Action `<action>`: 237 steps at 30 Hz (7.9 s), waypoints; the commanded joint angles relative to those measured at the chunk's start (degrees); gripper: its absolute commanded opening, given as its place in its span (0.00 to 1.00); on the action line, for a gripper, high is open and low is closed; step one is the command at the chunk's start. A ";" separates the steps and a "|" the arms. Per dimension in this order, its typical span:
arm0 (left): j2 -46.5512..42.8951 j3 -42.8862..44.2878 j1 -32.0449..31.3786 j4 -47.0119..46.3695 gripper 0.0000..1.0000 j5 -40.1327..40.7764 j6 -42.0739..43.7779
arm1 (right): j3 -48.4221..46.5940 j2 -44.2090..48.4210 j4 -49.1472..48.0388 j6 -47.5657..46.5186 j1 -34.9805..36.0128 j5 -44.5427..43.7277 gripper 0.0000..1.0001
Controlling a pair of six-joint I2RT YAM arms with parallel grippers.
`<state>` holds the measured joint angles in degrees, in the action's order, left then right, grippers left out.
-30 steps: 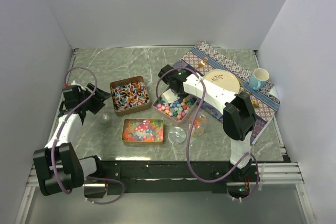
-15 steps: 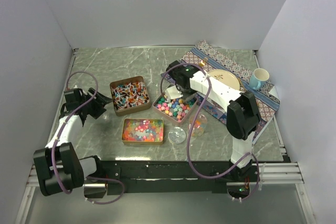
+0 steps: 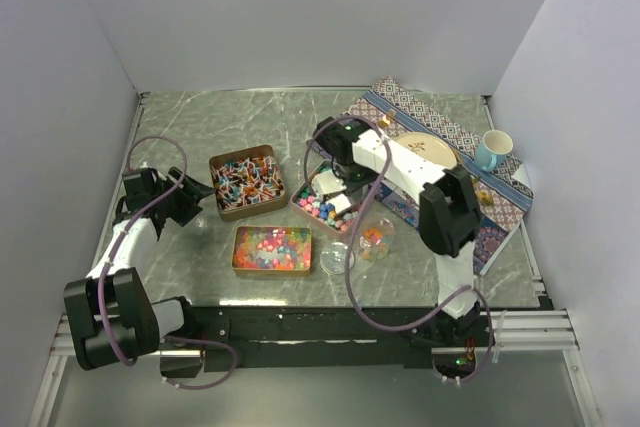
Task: Pack the candies
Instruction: Scoop the fake candies from the storage box, then place the fake candies in the packing bottle, then adjust the spatula.
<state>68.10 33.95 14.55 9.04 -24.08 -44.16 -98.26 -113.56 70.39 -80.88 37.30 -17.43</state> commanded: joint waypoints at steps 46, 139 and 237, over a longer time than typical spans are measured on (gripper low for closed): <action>9.68 12.98 2.24 5.29 0.73 -11.26 19.02 | 12.37 1.92 -28.55 23.93 -5.65 30.08 0.00; 11.01 11.93 7.43 -5.70 0.73 -16.53 20.08 | 32.26 59.86 4.14 -2.70 -38.62 41.34 0.00; 30.17 23.61 -16.13 -53.95 0.01 -55.64 -27.03 | -4.58 12.66 -36.73 41.94 3.31 41.25 0.48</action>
<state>99.00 56.58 -0.40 -36.14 -72.44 -65.69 -104.36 -101.84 41.52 -42.37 40.01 21.76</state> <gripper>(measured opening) 0.033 0.429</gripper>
